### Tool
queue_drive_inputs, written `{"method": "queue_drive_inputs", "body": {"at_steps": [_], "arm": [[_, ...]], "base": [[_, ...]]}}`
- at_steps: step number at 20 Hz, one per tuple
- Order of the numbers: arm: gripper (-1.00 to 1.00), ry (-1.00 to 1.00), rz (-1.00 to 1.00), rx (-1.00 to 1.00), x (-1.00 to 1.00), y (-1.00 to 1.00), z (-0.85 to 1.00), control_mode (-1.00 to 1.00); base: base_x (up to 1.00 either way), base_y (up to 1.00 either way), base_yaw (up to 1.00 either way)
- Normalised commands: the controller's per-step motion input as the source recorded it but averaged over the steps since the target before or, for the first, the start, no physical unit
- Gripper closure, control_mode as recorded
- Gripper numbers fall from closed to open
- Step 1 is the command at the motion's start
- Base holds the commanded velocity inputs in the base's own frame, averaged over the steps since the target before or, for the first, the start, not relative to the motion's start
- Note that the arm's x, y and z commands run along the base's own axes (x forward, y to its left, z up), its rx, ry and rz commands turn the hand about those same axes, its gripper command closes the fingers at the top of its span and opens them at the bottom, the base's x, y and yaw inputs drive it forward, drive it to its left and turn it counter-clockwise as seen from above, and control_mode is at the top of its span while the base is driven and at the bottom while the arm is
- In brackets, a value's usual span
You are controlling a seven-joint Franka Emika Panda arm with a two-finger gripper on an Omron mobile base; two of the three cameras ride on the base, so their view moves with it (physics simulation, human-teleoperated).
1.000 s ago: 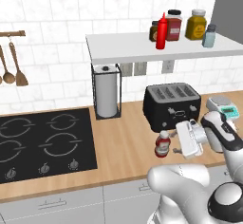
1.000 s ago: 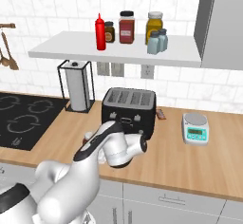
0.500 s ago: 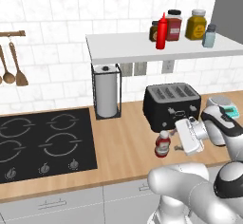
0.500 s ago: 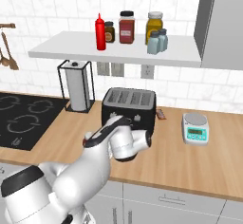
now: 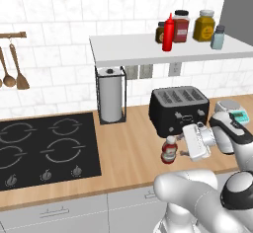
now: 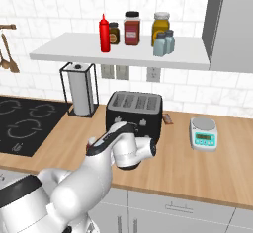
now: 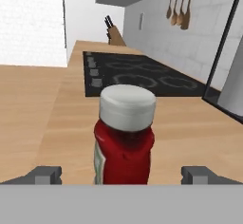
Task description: Put the shaker and condiment bottle from the counter next to their counterparts in the cabinet.
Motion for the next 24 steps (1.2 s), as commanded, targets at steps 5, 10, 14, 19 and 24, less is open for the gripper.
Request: {"method": "queue_drive_inputs", "body": {"at_steps": [5,10,14,19,24], "arm": [[-1.00,0.00,-0.02,0.00,0.04,0.34,-0.10,-1.00],[1.00,0.00,0.00,0.00,0.03,0.35,-0.13,-1.00],[1.00,0.00,-0.02,0.01,0.00,0.02,0.00,-1.00],[1.00,0.06,-0.18,0.01,-0.46,0.01,1.00,-1.00],[1.00,0.14,-0.29,-0.06,-0.74,0.00,1.00,-1.00]], "base": [[0.00,0.00,0.00],[0.00,0.00,0.00],[0.00,0.00,0.00],[0.00,0.00,0.00],[0.00,0.00,0.00]]}}
